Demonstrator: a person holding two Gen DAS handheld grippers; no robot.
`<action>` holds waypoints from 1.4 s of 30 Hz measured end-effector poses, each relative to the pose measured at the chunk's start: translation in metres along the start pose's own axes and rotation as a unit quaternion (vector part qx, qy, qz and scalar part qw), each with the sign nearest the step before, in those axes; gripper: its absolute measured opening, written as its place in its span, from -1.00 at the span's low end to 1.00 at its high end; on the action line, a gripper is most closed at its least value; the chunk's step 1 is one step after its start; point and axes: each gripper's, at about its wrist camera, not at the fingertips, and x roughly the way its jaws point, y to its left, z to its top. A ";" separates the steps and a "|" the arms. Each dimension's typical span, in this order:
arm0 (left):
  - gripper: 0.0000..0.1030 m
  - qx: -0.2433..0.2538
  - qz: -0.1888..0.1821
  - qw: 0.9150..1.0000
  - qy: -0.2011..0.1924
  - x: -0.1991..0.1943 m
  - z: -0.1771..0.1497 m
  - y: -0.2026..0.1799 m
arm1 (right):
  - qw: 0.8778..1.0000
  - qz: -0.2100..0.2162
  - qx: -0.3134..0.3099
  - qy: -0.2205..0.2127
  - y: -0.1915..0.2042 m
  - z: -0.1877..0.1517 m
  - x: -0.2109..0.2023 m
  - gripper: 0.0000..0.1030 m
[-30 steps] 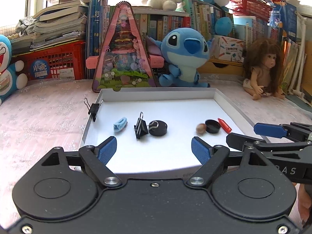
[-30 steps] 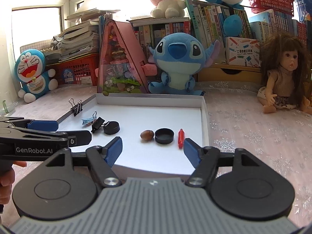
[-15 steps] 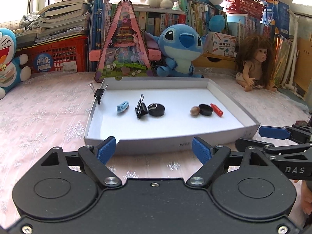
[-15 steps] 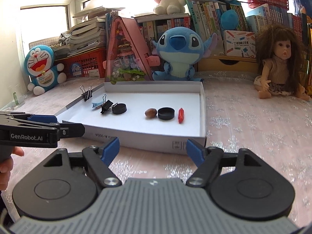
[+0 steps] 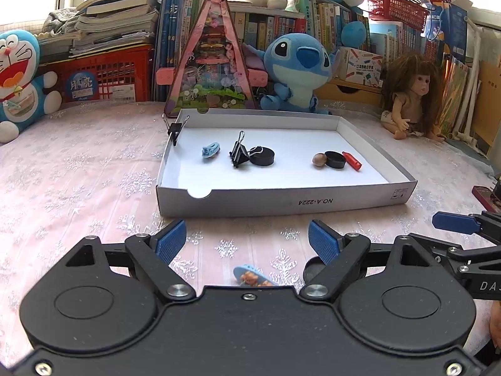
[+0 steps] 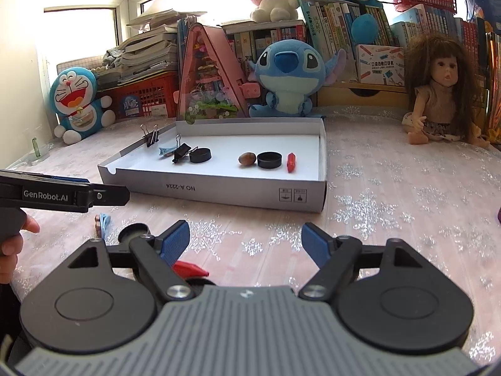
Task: Organize rigid objects
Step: 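Move both tools back toward the remaining objects on the table, then grasp the blue bear hair clip with the left tool while the right tool grasps a black lid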
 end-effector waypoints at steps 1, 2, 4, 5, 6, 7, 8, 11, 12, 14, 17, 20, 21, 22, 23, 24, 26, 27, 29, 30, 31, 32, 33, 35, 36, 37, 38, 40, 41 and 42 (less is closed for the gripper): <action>0.63 -0.001 0.000 1.000 -0.001 -0.002 -0.002 0.001 | 1.000 0.000 0.000 0.000 0.000 -0.001 -0.002 0.69; 0.63 -0.001 0.001 1.000 -0.002 -0.003 -0.003 0.002 | 1.000 0.000 -0.002 0.000 0.001 -0.003 -0.004 0.69; 0.63 -0.001 0.002 1.000 0.000 -0.006 -0.007 0.003 | 1.000 0.000 -0.006 -0.001 0.001 -0.006 -0.007 0.70; 0.63 -0.001 0.002 1.000 0.001 -0.008 -0.009 0.004 | 1.000 -0.001 -0.010 -0.001 0.002 -0.007 -0.009 0.70; 0.63 0.000 0.003 1.000 0.002 -0.009 -0.011 0.005 | 1.000 -0.001 -0.013 0.000 0.002 -0.008 -0.010 0.70; 0.63 0.000 0.003 1.000 0.004 -0.010 -0.013 0.006 | 1.000 -0.001 -0.016 0.001 0.002 -0.010 -0.012 0.70; 0.63 0.000 0.004 1.000 0.005 -0.010 -0.015 0.007 | 1.000 0.000 -0.017 0.001 0.003 -0.011 -0.013 0.70; 0.63 0.001 0.005 1.000 0.008 -0.012 -0.020 0.008 | 1.000 0.001 -0.018 0.001 0.003 -0.014 -0.017 0.70; 0.63 0.002 0.006 1.000 0.009 -0.013 -0.022 0.008 | 1.000 0.001 -0.019 0.001 0.003 -0.015 -0.018 0.70; 0.62 0.004 0.006 1.000 0.011 -0.013 -0.024 0.008 | 1.000 0.003 -0.020 0.003 0.004 -0.018 -0.018 0.70; 0.58 0.002 0.002 1.000 0.016 -0.013 -0.028 0.008 | 1.000 0.005 -0.021 0.008 0.004 -0.022 -0.018 0.70; 0.46 0.001 -0.002 1.000 0.021 -0.012 -0.031 0.007 | 1.000 0.009 -0.022 0.014 0.006 -0.026 -0.018 0.70; 0.45 0.002 -0.001 1.000 0.021 -0.012 -0.032 0.006 | 1.000 0.009 -0.023 0.014 0.006 -0.027 -0.018 0.70; 0.43 0.004 0.000 1.000 0.019 -0.012 -0.033 0.006 | 1.000 0.008 -0.025 0.013 0.007 -0.028 -0.019 0.71; 0.39 0.006 0.000 1.000 0.018 -0.013 -0.033 0.005 | 1.000 0.007 -0.028 0.012 0.008 -0.029 -0.019 0.71; 0.36 0.007 0.000 1.000 0.018 -0.013 -0.034 0.005 | 0.999 0.006 -0.030 0.011 0.009 -0.030 -0.019 0.71; 0.27 0.008 -0.002 1.000 0.017 -0.013 -0.034 0.003 | 0.999 0.008 -0.033 0.011 0.010 -0.031 -0.020 0.71; 0.25 0.009 -0.003 1.000 0.016 -0.012 -0.034 0.002 | 0.999 0.009 -0.034 0.011 0.010 -0.032 -0.020 0.71; 0.16 0.012 -0.004 1.000 0.015 -0.012 -0.035 0.001 | 0.999 0.008 -0.038 0.010 0.012 -0.033 -0.020 0.71; 0.15 0.013 -0.004 1.000 0.015 -0.012 -0.035 0.000 | 0.999 0.008 -0.041 0.010 0.013 -0.033 -0.020 0.71; 0.12 0.013 -0.004 1.000 0.014 -0.012 -0.035 0.000 | 0.999 0.009 -0.043 0.010 0.014 -0.034 -0.020 0.71; 0.09 0.013 -0.005 1.000 0.014 -0.011 -0.034 0.000 | 0.999 0.009 -0.045 0.010 0.015 -0.034 -0.020 0.71; 0.09 0.012 -0.006 1.000 0.014 -0.011 -0.034 -0.001 | 0.999 0.010 -0.046 0.009 0.016 -0.034 -0.021 0.71; 0.04 0.010 -0.007 1.000 0.013 -0.011 -0.034 0.000 | 0.999 0.012 -0.047 0.008 0.017 -0.034 -0.022 0.71; 0.02 0.010 -0.006 1.000 0.013 -0.011 -0.034 0.000 | 0.999 0.012 -0.047 0.007 0.017 -0.034 -0.022 0.71; -0.02 0.010 -0.005 1.000 0.012 -0.010 -0.034 0.000 | 0.999 0.012 -0.048 0.006 0.017 -0.034 -0.022 0.71; -0.06 0.010 -0.004 1.000 0.012 -0.010 -0.034 0.000 | 0.999 0.012 -0.048 0.006 0.017 -0.034 -0.022 0.71; -0.09 0.011 -0.004 1.000 0.011 -0.011 -0.035 0.000 | 0.999 0.013 -0.048 0.008 0.018 -0.034 -0.022 0.71; -0.12 0.012 -0.003 1.000 0.011 -0.011 -0.035 0.000 | 0.999 0.014 -0.047 0.008 0.018 -0.034 -0.022 0.71; -0.15 0.012 -0.003 1.000 0.010 -0.011 -0.035 0.000 | 0.999 0.015 -0.047 0.009 0.018 -0.034 -0.022 0.71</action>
